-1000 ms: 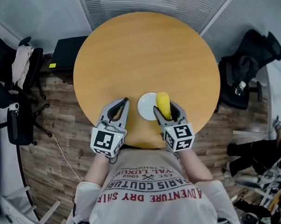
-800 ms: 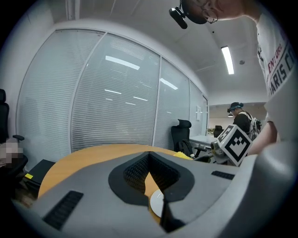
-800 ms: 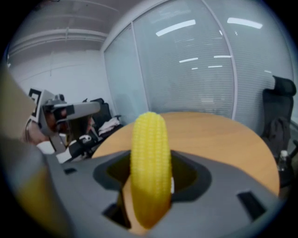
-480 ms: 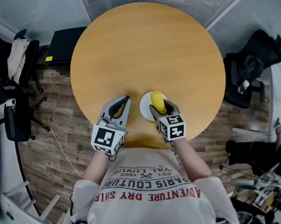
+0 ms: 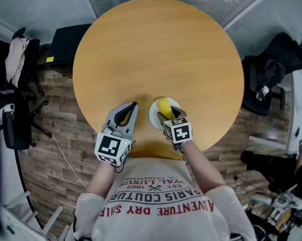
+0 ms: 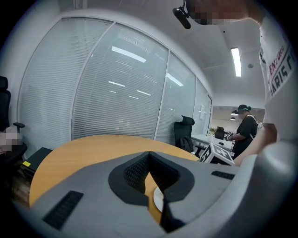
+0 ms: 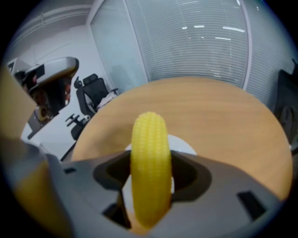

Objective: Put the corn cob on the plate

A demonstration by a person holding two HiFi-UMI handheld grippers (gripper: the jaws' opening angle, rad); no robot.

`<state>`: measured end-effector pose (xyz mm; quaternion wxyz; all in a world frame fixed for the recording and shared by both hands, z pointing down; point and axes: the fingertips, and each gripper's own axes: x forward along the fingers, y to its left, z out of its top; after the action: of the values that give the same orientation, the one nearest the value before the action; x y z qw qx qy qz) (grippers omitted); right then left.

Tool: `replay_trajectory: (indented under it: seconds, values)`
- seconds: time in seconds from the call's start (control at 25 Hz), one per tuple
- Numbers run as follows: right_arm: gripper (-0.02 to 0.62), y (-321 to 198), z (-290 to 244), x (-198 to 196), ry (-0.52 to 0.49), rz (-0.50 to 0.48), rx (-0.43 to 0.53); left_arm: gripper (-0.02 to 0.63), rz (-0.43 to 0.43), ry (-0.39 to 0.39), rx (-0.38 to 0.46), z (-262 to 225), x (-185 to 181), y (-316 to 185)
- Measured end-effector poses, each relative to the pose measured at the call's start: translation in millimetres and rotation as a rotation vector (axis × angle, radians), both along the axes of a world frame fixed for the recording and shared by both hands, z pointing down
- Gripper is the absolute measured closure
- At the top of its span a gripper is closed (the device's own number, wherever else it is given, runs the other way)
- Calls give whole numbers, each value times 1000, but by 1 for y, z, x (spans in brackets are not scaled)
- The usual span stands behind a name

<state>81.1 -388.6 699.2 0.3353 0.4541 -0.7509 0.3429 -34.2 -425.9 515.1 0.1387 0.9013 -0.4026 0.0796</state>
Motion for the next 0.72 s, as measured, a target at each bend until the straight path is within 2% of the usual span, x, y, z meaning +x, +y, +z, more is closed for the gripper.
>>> replay_trajectory:
  seconds: [0.28, 0.44, 0.72]
  values:
    - [328, 1, 14, -4, 62, -35, -52, 574, -14, -6, -1, 2, -4, -4]
    - [328, 2, 19, -5, 88, -19, -76, 574, -12, -7, -11, 5, -6, -2]
    - [328, -4, 21, -5, 126, 2, -52, 574, -17, -3, -17, 7, -11, -3]
